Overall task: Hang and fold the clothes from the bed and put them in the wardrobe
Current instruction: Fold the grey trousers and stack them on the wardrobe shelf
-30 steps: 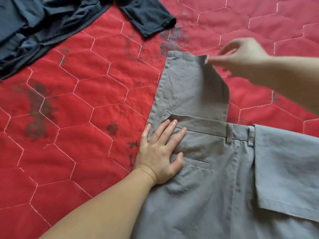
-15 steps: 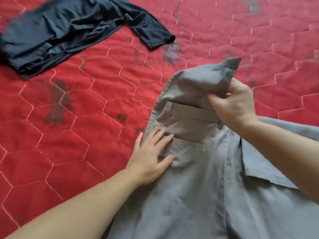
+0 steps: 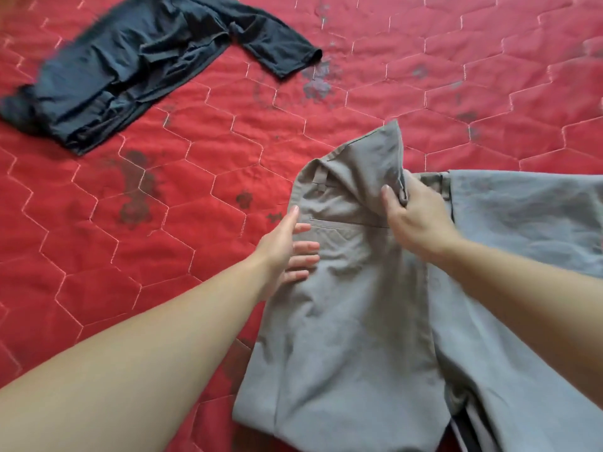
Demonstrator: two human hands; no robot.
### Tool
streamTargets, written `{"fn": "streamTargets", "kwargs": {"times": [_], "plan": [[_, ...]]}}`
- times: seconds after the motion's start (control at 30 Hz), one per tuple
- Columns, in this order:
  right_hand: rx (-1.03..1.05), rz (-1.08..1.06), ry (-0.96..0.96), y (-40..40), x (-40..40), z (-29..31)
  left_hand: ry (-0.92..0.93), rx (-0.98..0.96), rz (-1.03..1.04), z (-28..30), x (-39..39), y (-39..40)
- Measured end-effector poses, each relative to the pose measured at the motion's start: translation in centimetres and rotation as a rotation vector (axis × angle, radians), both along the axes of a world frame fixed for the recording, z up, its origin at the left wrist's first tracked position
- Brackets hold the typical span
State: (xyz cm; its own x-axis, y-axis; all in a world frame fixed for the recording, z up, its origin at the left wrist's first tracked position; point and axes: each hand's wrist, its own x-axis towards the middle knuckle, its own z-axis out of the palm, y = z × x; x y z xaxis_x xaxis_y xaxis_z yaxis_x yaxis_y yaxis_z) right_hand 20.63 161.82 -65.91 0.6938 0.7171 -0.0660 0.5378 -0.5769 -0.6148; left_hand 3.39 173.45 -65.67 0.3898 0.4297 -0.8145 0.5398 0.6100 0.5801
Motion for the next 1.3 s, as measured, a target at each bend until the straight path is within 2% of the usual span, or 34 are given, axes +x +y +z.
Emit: {"fn": "streamTargets", "kwargs": {"times": [0.07,0.13,0.2,0.3,0.37,0.47,0.5,0.6,0.7,0.8,0.87,0.93,1.0,1.1,1.2,1.3], "plan": [[0.043,0.162,-0.227,0.2,0.0,0.2,0.001,-0.032,-0.001,-0.9,0.2,-0.6],[0.023,0.476,-0.414,-1.4,-0.4,0.2,-0.038,-0.079,0.061,-1.4,0.3,-0.6],[-0.073,0.704,-0.483,-3.3,-0.4,-0.5,-0.082,-0.143,0.152,-1.5,0.5,-0.1],[-0.297,0.806,-0.43,-5.2,0.0,-1.8,-0.153,-0.238,0.23,-1.6,0.6,0.4],[-0.33,0.782,-0.392,-5.7,0.2,-2.4,-0.149,-0.186,0.244,-1.6,0.8,0.3],[-0.223,0.627,-0.341,-5.2,-0.4,-2.5,-0.029,0.083,0.202,-2.4,0.9,0.0],[-0.167,0.551,-0.338,-4.9,-0.5,-2.5,-0.032,0.094,0.227,-2.7,0.8,-0.2],[-0.082,0.402,-0.356,-4.7,-0.7,-2.7,-0.072,-0.046,0.321,-3.1,-0.4,-0.9],[-0.227,0.406,-0.38,-5.2,-0.6,-3.2,0.08,0.0,0.188,-3.6,-1.7,-1.9],[-0.377,0.383,-0.369,-5.5,-0.9,-3.8,0.242,0.283,-0.101,-3.8,-2.0,-2.1],[-0.368,0.381,-0.366,-5.6,-1.4,-4.1,0.293,0.571,-0.214,-3.9,-1.6,-1.4],[-0.359,0.352,-0.335,-5.4,-1.6,-3.9,0.326,0.742,-0.272,-3.8,-1.1,-1.1],[-0.321,0.17,-0.177,-5.0,-1.3,-3.5,0.246,0.677,-0.191,-4.0,-0.8,-1.4],[-0.228,-0.099,0.101,-3.9,-1.3,-2.5,0.092,0.429,0.054,-4.4,-0.9,-2.2],[-0.325,-0.059,0.191,-3.2,-2.1,-2.1,0.031,0.229,0.23,-4.2,-1.2,-2.2],[-0.344,-0.106,0.179,-2.8,-1.4,-2.0,-0.019,0.107,0.242,-3.7,-1.3,-1.9]]}}
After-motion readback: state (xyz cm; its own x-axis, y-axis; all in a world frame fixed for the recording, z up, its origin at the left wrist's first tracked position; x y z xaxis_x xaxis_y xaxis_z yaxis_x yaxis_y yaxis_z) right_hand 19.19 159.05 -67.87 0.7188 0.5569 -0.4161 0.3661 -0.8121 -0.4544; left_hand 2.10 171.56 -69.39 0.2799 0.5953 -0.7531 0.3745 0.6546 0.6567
